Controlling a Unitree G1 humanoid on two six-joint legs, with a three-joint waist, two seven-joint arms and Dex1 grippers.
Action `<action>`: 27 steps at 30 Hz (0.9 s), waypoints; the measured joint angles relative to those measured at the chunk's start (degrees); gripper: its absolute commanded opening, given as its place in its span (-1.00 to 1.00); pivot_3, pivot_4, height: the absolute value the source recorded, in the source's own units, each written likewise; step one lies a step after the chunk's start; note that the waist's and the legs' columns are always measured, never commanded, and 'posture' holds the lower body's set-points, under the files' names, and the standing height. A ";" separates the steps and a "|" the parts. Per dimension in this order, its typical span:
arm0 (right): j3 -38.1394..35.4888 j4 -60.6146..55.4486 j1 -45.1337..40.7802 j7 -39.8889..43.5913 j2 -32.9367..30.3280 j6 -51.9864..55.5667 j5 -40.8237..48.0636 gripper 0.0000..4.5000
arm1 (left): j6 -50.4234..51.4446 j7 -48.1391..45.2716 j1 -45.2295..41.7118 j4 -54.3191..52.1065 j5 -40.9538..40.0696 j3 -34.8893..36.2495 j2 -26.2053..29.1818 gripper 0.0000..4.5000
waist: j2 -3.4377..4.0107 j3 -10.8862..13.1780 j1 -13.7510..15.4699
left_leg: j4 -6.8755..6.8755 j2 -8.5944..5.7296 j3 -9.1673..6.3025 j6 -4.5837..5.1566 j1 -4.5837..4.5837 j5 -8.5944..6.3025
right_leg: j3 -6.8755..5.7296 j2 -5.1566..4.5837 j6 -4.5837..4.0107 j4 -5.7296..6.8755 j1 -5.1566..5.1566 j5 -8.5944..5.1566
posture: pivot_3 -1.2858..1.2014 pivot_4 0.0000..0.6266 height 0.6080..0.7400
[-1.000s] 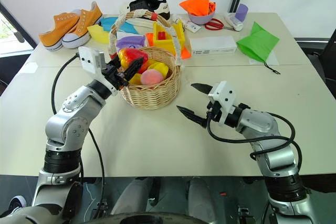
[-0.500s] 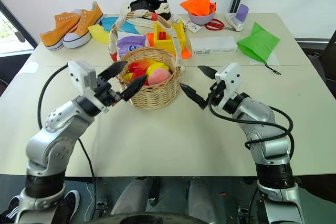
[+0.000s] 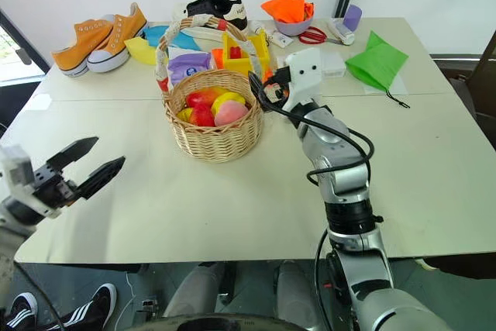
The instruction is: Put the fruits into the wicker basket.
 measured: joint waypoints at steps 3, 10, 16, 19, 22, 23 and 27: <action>0.93 2.59 -1.96 0.48 0.14 -2.07 -1.40 1.00 | -1.52 -0.95 0.21 0.97 0.00 0.50 -0.42 0.99 | 0.00 0.00 -0.27 | -0.02 0.01 0.00 0.00 0.01 0.00 | 0.01 0.01 0.01 0.04 -0.03 0.01 | 0.03 -0.52 1.00; 2.62 8.63 -2.79 1.01 0.49 -3.43 -4.43 -0.32 | -2.17 -0.41 -0.07 -0.39 -0.53 0.47 -1.69 1.00 | 0.00 0.00 -0.43 | -0.03 0.02 0.00 0.00 0.02 0.00 | 0.03 0.03 0.03 0.09 -0.04 0.02 | 0.03 -0.52 1.00; 2.36 8.65 -2.67 1.55 0.05 -4.16 -4.95 -0.98 | -2.29 0.43 -0.79 -0.63 -0.52 0.36 -2.12 1.00 | 0.01 0.00 -0.29 | -0.03 0.02 0.00 0.00 0.02 0.00 | 0.02 0.03 0.03 0.08 -0.04 0.03 | 0.03 -0.52 1.00; 1.51 8.64 -2.03 2.44 -2.63 -5.53 -5.08 -0.98 | -2.27 1.01 -2.94 -0.66 -0.49 -1.12 -2.76 1.00 | 0.00 0.00 0.13 | -0.03 0.00 0.00 0.00 0.01 0.00 | 0.00 0.02 0.04 0.04 0.00 0.03 | 0.03 -0.52 1.00; -1.49 8.57 0.28 4.24 -7.42 -7.86 -4.74 -0.98 | -2.03 1.70 -5.35 -0.66 -0.36 -3.85 -3.48 1.00 | -0.01 -0.01 0.43 | -0.02 -0.06 0.00 0.01 0.01 0.01 | -0.01 -0.03 0.16 -0.01 0.06 0.10 | 0.03 -0.52 1.00; -2.73 8.57 1.41 4.57 -9.51 -8.82 -4.71 -0.98 | -1.88 2.15 -6.80 -0.60 -0.33 -4.95 -3.90 1.00 | -0.01 -0.01 0.72 | -0.02 -0.07 0.01 0.01 0.01 0.01 | -0.02 -0.04 0.16 -0.01 0.07 0.10 | 0.03 -0.52 1.00; -11.52 10.84 6.32 5.49 -20.27 -11.92 -3.58 -0.98 | -1.64 2.59 -14.08 0.81 1.19 -12.71 -6.38 1.00 | 0.03 -0.03 2.60 | 0.04 -0.14 0.03 0.07 0.02 0.00 | -0.09 -0.08 0.15 -0.12 0.29 0.09 | 0.03 -0.52 1.00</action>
